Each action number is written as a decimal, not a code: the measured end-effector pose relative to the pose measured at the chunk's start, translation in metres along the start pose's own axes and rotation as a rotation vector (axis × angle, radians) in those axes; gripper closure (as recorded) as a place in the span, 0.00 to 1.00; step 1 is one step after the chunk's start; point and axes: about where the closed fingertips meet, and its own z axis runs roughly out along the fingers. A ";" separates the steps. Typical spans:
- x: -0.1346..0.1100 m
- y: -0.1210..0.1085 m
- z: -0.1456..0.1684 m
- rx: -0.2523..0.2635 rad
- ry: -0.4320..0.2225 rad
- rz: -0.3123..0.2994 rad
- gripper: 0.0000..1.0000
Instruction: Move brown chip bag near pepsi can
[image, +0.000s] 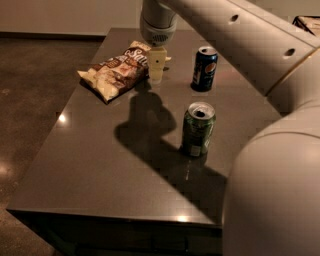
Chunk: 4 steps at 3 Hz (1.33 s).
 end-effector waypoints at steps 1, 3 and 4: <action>-0.015 -0.006 0.019 -0.002 0.032 -0.088 0.00; -0.033 -0.017 0.070 -0.105 0.108 -0.288 0.00; -0.038 -0.017 0.081 -0.151 0.130 -0.343 0.00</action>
Offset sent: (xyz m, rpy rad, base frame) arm 0.0486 0.0588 -0.0334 -0.2696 -0.0129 0.2216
